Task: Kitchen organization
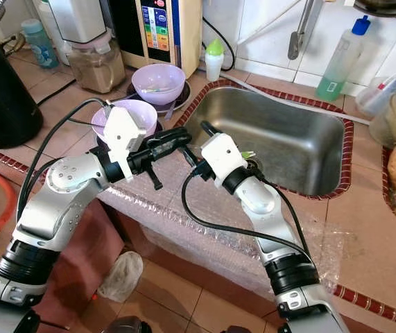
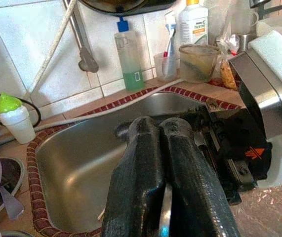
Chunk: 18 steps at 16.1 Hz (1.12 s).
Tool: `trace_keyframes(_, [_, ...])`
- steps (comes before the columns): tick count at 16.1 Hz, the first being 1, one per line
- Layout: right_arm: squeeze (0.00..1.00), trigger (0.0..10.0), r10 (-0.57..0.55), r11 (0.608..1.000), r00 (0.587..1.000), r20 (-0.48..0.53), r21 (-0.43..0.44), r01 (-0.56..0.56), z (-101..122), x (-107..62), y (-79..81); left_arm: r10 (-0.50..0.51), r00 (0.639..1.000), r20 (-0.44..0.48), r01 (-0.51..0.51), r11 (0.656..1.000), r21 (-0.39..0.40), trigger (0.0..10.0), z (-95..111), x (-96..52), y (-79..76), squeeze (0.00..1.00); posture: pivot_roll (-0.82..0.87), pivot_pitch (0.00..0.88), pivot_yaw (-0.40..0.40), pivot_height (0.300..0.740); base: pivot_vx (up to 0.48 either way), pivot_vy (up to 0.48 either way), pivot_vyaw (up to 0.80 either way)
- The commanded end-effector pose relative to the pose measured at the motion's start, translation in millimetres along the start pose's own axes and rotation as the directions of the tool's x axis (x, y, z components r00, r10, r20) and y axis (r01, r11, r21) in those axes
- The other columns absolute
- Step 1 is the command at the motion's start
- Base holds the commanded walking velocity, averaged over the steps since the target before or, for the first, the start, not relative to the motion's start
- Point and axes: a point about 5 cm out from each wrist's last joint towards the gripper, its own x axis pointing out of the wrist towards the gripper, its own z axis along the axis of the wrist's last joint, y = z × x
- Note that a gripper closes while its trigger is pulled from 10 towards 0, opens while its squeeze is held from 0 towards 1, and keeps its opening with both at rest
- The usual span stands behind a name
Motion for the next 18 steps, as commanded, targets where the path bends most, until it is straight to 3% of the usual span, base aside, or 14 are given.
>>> trace_keyframes(1, [0.00,0.0,-0.015,1.000,1.000,0.019,-0.020,0.015,2.6,-0.5,-3.7,-0.006,1.000,-0.025,0.006,1.000,0.019,0.0,-3.1,-1.3,-0.8,0.00,-0.01,0.009,0.060,0.740,0.000,0.000,0.00])
trace_keyframes(11, [0.00,0.0,0.126,0.992,0.992,-0.008,-0.022,-0.126,-4.2,3.0,18.1,0.006,1.000,-0.015,-0.006,1.000,0.009,0.0,-3.5,-0.2,-1.5,0.00,-0.01,0.014,0.059,0.740,0.000,0.000,0.00])
trace_keyframes(18, [0.00,0.0,0.056,0.995,0.998,-0.018,-0.079,-0.058,-5.3,9.8,8.0,0.018,1.000,-0.019,-0.018,1.000,0.006,0.0,-6.9,-0.7,-3.8,0.00,0.00,0.016,0.049,0.740,0.000,0.000,0.00])
